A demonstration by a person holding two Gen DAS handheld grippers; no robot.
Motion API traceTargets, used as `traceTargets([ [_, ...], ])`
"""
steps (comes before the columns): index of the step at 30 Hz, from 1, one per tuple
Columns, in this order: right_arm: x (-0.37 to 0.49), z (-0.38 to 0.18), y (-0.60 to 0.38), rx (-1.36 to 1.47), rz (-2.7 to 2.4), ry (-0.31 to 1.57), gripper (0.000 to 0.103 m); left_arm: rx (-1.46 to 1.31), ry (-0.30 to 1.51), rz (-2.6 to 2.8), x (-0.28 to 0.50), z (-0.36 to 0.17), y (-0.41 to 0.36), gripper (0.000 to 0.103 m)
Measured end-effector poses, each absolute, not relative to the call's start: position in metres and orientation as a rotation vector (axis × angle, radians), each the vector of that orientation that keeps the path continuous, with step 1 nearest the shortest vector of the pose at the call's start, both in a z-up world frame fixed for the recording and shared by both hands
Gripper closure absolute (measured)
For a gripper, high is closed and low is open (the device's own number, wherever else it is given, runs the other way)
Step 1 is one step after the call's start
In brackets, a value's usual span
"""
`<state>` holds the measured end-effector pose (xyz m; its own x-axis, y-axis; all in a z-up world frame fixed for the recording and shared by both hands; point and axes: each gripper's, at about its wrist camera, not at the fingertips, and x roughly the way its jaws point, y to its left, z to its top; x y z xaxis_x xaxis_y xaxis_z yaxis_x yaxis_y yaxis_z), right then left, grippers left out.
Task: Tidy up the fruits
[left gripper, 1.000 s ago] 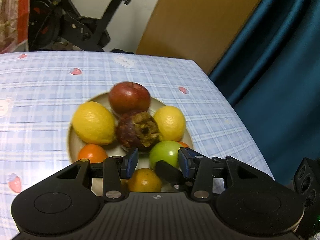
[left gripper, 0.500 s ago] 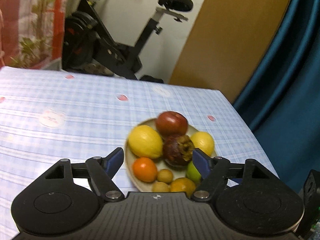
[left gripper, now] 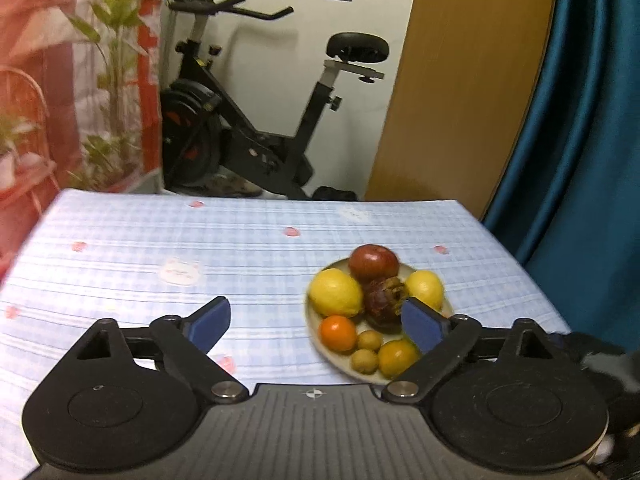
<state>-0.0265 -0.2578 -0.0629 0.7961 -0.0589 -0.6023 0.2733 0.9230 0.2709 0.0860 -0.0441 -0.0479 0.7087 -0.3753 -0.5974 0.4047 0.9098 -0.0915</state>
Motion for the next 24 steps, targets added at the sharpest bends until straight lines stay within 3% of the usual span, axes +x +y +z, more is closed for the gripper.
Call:
traceTargets([
  [15, -0.073, 0.003, -0.186, 0.272, -0.183, 0.6, 0.0, 0.15, 0.545, -0.312, -0.002, -0.02, 0.006, 0.006],
  [24, -0.088, 0.024, -0.164, 0.238, -0.199, 0.527, 0.0, 0.059, 0.453, -0.271, -0.03, -0.001, 0.03, 0.006],
])
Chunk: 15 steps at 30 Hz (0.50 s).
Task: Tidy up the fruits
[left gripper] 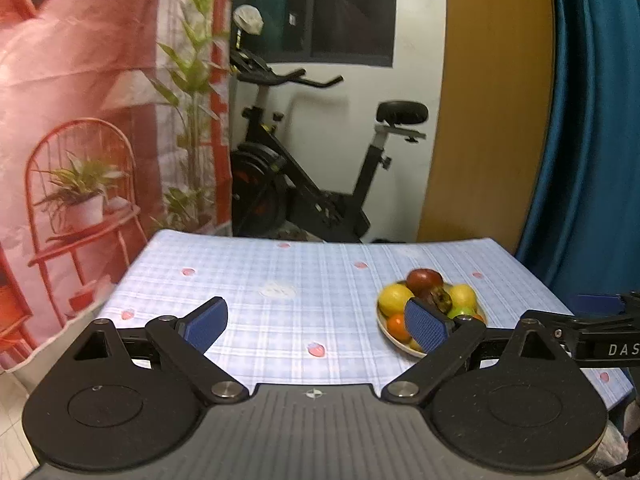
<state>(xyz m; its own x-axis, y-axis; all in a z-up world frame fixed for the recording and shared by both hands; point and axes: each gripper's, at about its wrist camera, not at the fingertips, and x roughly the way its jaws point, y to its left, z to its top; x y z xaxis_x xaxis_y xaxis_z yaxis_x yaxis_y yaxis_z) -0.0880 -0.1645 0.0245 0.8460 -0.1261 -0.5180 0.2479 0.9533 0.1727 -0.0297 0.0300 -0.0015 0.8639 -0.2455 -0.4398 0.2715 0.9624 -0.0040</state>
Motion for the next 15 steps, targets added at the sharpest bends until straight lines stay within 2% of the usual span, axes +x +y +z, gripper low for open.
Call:
traceTargets([
  [15, -0.0917, 0.0247, -0.163, 0.23, -0.218, 0.513, 0.0, 0.055, 0.43, -0.249, -0.0368, -0.0012, 0.0282, 0.006],
])
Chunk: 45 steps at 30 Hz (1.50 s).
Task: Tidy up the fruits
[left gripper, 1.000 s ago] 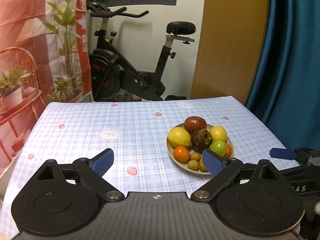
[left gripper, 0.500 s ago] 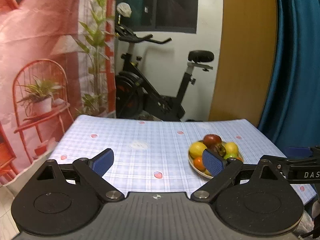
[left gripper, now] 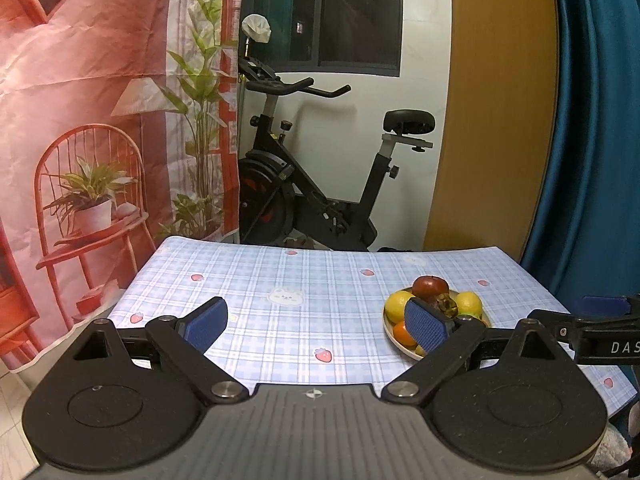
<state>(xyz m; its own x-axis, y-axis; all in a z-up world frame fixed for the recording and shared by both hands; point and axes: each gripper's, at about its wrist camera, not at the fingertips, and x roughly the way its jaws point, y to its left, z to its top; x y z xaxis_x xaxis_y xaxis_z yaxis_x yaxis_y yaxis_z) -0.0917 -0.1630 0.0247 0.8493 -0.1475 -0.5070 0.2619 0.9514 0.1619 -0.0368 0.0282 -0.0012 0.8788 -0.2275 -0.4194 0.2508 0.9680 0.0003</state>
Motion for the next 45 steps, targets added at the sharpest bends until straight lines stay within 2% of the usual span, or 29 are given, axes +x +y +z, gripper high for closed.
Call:
traceTargets([
  [45, -0.0896, 0.0256, -0.165, 0.219, -0.221, 0.496, 0.0, 0.04, 0.418, -0.231, -0.0407, 0.0023, 0.0326, 0.006],
])
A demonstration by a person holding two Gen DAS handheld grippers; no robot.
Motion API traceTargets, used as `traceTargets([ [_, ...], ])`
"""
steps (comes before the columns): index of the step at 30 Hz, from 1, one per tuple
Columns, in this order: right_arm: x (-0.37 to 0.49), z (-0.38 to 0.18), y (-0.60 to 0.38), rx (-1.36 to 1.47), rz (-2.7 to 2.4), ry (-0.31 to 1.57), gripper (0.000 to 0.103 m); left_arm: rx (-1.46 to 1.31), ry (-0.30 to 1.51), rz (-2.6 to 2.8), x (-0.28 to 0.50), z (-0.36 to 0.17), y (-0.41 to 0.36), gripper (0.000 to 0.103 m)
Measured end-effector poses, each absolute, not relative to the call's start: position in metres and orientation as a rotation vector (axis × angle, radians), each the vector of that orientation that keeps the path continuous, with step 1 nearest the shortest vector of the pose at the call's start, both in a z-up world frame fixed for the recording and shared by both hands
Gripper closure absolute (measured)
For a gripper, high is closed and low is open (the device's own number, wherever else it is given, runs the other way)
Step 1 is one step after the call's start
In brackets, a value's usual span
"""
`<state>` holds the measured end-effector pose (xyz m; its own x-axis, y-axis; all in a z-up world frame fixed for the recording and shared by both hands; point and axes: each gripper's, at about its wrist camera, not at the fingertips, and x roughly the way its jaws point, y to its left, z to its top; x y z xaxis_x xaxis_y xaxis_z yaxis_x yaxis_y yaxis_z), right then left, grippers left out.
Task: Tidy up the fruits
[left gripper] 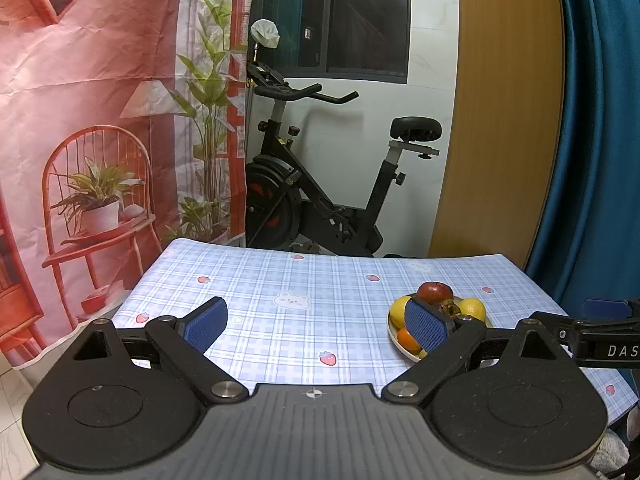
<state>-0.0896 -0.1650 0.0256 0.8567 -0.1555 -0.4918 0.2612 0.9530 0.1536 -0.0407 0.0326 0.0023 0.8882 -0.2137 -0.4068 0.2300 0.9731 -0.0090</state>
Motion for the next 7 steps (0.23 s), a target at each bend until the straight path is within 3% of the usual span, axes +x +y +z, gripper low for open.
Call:
traceTargets([
  [7, -0.0898, 0.0253, -0.1647, 0.219, -0.221, 0.496, 0.0, 0.039, 0.418, -0.23, -0.041, 0.0023, 0.0325, 0.006],
])
